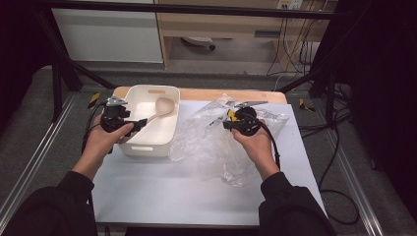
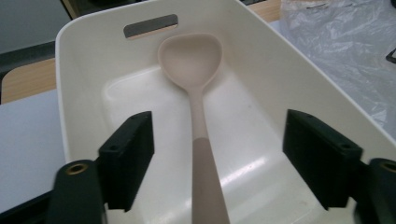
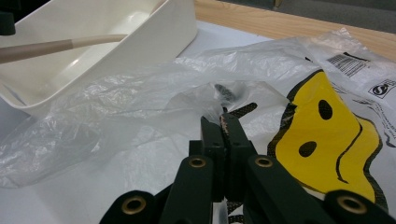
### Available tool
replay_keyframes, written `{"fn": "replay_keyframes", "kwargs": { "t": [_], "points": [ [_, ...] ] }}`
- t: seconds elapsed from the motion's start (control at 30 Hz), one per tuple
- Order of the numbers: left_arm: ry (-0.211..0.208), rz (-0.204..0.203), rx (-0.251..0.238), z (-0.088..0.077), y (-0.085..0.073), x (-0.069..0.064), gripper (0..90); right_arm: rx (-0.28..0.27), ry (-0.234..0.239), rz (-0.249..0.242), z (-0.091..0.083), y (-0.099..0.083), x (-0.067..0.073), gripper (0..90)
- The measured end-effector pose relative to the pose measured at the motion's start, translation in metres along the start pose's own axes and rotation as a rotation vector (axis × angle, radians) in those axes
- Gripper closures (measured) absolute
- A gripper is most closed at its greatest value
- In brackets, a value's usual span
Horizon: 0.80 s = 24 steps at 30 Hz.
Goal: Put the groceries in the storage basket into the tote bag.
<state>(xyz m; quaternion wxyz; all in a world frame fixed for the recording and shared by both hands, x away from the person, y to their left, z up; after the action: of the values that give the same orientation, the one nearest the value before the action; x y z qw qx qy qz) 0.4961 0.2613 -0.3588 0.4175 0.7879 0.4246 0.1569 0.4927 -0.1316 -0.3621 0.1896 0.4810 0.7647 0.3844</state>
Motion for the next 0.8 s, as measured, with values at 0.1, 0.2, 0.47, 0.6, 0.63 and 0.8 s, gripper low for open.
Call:
{"fn": "replay_keyframes", "kwargs": {
  "t": [0.1, 0.2, 0.47, 0.6, 0.63, 0.8],
  "points": [
    [0.003, -0.021, 0.006, 0.001, -0.003, 0.002, 29.9, 0.003, -0.001, -0.001, 0.001, -0.001, 0.000, 90.0],
    [0.012, -0.025, 0.020, 0.003, -0.007, 0.003, 32.6, 0.005, -0.002, -0.003, 0.001, -0.001, 0.000, 90.0],
    [0.007, -0.029, 0.046, 0.006, -0.014, 0.001, 35.2, 0.004, -0.001, -0.003, 0.001, -0.001, 0.000, 90.0],
    [0.008, -0.021, 0.073, 0.009, -0.015, -0.001, 37.0, 0.007, 0.001, -0.003, 0.001, -0.001, 0.000, 90.0],
    [0.010, -0.019, 0.078, 0.009, -0.015, 0.000, 37.7, 0.007, 0.002, -0.003, 0.001, -0.001, 0.001, 90.0],
    [0.010, -0.038, 0.078, 0.010, -0.018, 0.002, 41.0, 0.008, 0.001, -0.005, 0.001, -0.001, 0.001, 90.0]
  ]
}}
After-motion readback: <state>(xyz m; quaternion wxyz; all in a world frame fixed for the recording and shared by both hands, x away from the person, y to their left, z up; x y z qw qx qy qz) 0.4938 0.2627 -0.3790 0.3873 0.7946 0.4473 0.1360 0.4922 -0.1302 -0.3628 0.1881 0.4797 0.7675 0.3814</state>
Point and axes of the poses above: each handheld gripper's, and its own axes: z roughly forward along the jaws, y roughly out of its top, x roughly to its left, the point moved 2 cm from there along z, roughly forward along the jaws, and after that the axes turned 9 degrees about -y, right-handed, at the moved point
